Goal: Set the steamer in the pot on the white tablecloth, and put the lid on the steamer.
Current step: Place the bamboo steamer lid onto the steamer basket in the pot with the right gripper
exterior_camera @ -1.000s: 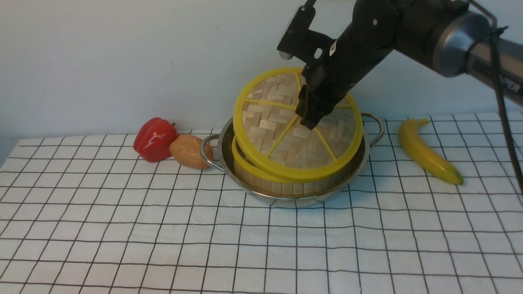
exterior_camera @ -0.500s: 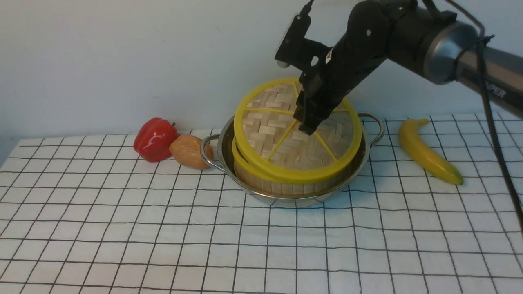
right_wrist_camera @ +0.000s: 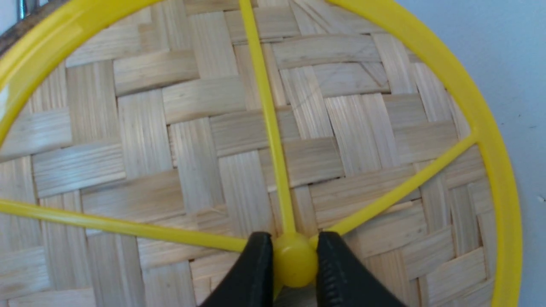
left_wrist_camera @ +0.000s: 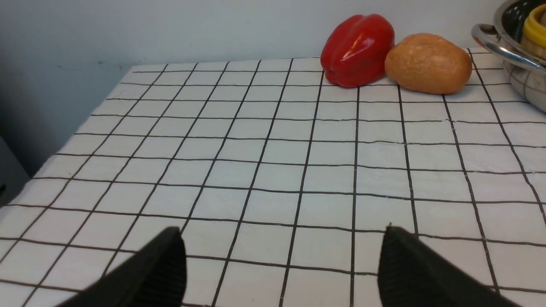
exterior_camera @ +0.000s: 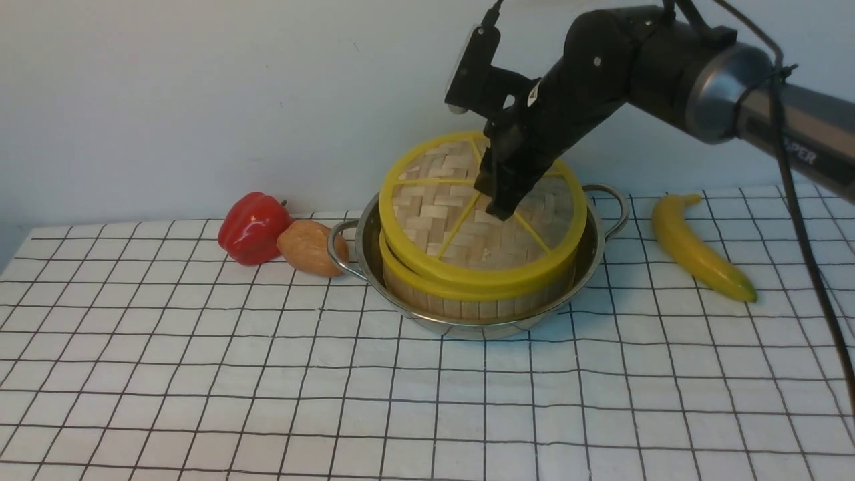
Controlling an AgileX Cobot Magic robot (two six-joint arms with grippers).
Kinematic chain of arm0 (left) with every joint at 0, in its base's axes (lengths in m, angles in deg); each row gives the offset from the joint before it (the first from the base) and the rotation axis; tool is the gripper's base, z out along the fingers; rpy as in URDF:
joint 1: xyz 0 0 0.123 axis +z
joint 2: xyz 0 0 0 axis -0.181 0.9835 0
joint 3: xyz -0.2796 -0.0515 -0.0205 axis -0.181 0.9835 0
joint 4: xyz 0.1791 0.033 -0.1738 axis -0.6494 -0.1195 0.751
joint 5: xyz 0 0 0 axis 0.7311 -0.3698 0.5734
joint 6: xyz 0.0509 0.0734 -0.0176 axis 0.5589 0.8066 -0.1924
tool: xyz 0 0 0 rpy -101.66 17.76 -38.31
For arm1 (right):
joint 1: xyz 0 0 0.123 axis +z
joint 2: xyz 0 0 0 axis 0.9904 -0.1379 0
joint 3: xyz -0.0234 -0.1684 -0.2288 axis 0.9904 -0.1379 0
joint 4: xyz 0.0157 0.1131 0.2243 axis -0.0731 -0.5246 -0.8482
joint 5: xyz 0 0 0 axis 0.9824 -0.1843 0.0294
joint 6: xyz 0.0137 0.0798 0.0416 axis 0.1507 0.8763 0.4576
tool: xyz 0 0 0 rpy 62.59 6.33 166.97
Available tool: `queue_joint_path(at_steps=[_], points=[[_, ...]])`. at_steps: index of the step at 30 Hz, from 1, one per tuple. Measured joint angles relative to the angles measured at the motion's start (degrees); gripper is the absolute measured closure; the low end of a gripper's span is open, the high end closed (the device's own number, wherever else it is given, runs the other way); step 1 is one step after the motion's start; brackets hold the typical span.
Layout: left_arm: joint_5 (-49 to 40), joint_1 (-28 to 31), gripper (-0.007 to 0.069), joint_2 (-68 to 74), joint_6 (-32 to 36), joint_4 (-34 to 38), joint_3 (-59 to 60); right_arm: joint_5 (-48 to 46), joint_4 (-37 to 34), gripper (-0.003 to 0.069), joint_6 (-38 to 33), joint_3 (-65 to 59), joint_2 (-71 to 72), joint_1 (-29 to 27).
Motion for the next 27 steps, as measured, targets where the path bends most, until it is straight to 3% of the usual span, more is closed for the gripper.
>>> queue_joint_path(at_steps=[27], points=[[0.0, 0.0, 0.0067, 0.0, 0.0, 0.0, 0.0, 3.5, -1.5, 0.0516, -1.1, 0.2, -3.8, 0.0]])
